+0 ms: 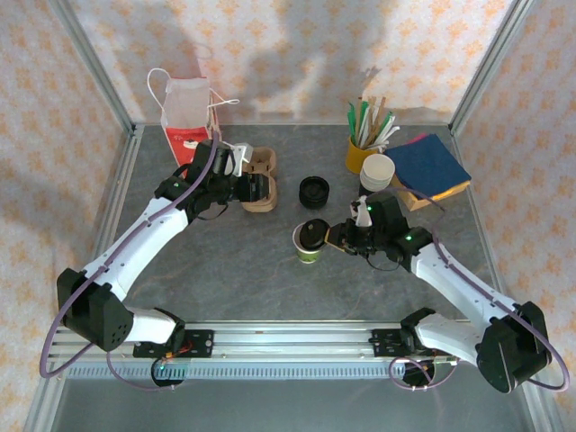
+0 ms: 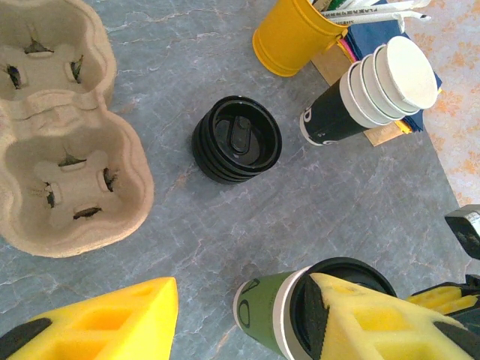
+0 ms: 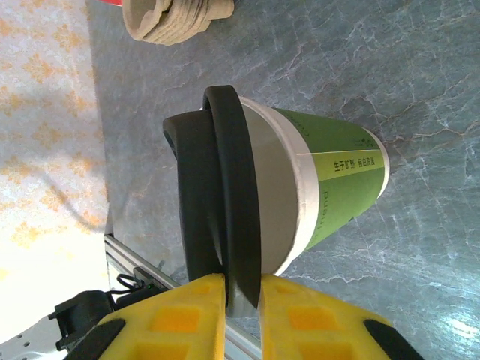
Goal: Pack the takeout coffee
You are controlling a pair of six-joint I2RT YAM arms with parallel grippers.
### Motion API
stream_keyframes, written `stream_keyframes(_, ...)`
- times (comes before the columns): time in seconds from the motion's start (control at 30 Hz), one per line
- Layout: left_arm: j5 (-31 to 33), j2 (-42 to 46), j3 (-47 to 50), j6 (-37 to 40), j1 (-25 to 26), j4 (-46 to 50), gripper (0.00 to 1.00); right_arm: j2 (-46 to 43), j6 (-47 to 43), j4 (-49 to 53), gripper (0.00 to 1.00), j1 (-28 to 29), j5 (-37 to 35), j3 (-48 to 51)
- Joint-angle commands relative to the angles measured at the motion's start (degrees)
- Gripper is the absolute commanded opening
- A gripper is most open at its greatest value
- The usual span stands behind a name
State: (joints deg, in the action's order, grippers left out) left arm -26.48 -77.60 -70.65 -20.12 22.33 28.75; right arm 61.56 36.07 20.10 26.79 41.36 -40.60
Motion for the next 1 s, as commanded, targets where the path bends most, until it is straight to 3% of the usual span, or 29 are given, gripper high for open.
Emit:
stream_keyframes(0.0, 1.6, 0.3, 0.3, -0.4, -0.7, 0.1, 0.51, 0.4, -1.0, -1.1, 0.19, -0.3, -1.0, 0.5)
stream_keyframes(0.6, 2.0, -1.0, 0.5, 0.1, -0.6, 0.3, 0.51, 1.3, -1.1, -3.6, 0.28, -0.3, 0.4, 2.4)
stream_keyframes(0.97, 2.4, -0.4, 0.7, 0.1, -0.7, 0.6, 0.51, 1.7, -2.5, -2.8, 0.39, -0.3, 0.0, 1.9)
